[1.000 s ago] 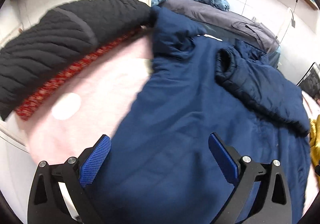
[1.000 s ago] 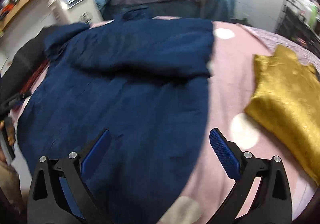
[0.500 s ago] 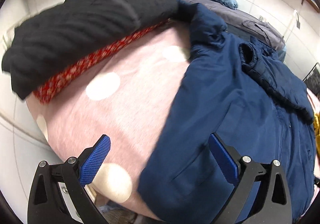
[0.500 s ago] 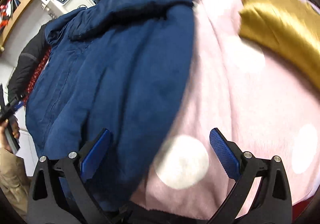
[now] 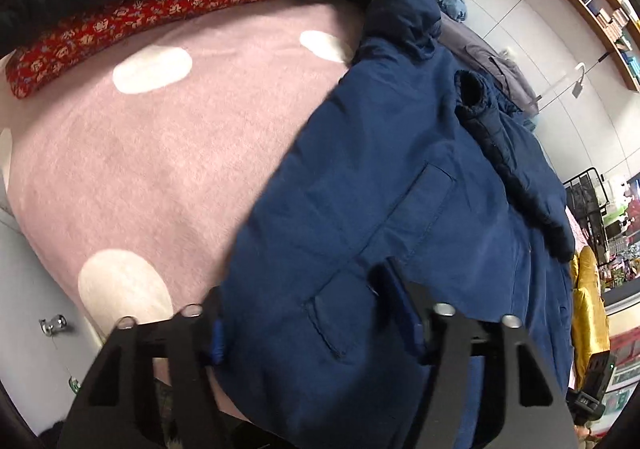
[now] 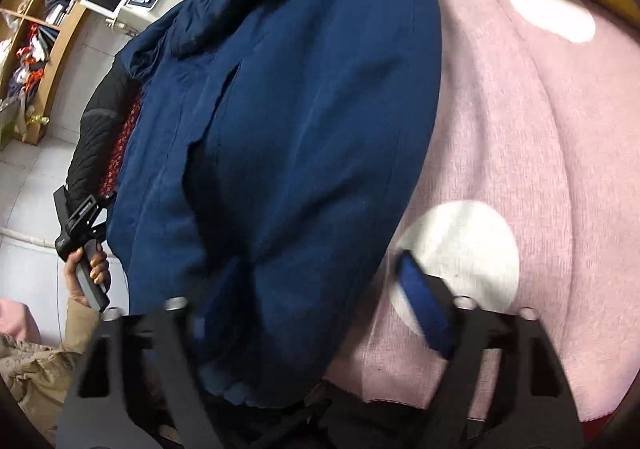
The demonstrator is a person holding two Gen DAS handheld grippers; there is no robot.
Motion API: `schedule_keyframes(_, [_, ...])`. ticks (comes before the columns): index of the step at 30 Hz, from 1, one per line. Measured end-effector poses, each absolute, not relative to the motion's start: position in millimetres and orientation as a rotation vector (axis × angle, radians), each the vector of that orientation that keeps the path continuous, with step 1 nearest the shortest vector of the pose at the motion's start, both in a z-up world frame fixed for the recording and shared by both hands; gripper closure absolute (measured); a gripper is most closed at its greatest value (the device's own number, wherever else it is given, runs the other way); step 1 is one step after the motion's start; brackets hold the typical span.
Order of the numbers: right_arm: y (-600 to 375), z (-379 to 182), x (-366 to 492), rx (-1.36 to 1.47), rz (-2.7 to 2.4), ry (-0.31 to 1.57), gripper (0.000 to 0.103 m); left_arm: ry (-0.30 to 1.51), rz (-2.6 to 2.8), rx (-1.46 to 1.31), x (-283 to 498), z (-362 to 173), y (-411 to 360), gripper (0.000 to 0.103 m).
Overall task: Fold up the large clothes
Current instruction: 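Lay the jacket flat on the bed with both grippers, spreading it out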
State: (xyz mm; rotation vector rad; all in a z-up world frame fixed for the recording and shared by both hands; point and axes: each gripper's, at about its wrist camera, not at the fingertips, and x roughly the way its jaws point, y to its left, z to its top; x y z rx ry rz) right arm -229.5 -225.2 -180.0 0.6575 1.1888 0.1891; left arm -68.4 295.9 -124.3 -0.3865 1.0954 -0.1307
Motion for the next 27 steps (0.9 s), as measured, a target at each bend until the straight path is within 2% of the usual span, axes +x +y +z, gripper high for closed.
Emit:
schedule_keyframes(1, [-222, -178, -230, 0.657, 0.216, 1.182, 0.071, 1.084, -0.128, -0.382, -71, -120, 293, 0.056])
schedule_keyframes(2, [-220, -174, -230, 0.663, 0.246, 1.172, 0.082, 1.075, -0.125, -0.379, -74, -116, 292, 0.066])
schedule_keyframes(3, [-219, -169, -230, 0.655, 0.246, 1.158, 0.087, 1.067, -0.132, -0.38, -76, -109, 290, 0.074])
schedule_keyframes(6, [-225, -146, -235, 0.67, 0.261, 1.084, 0.091, 1.029, -0.159, -0.364, -84, -81, 283, 0.081])
schedule_keyframes(9, [-248, -109, -245, 0.752, 0.292, 0.962, 0.093, 0.989, -0.224, -0.321, -96, -45, 268, 0.085])
schedule_keyframes(14, [-284, -50, -276, 0.787, 0.283, 0.833, 0.093, 0.94, -0.345, -0.189, -129, 4, 235, 0.086])
schedule_keyframes(17, [-284, -39, -292, 0.713, 0.284, 0.861, 0.093, 0.984, -0.361, -0.13, -137, 0, 233, 0.084])
schedule_keyframes(22, [-264, -93, -289, 0.544, 0.157, 1.11, 0.086, 1.246, -0.14, -0.095, -116, -85, 258, 0.067])
schedule_keyframes(24, [-259, -112, -284, 0.484, 0.09, 1.187, 0.082, 1.286, -0.087, -0.148, -112, -105, 272, 0.053])
schedule_keyframes(25, [-259, -117, -283, 0.466, 0.07, 1.207, 0.077, 1.29, -0.069, -0.194, -111, -109, 280, 0.052])
schedule_keyframes(26, [-260, -120, -281, 0.453, 0.039, 1.217, 0.057, 1.279, -0.051, -0.25, -111, -109, 289, 0.05])
schedule_keyframes(27, [-265, -119, -279, 0.449, 0.011, 1.212, 0.032, 1.26, -0.035, -0.274, -110, -103, 295, 0.047])
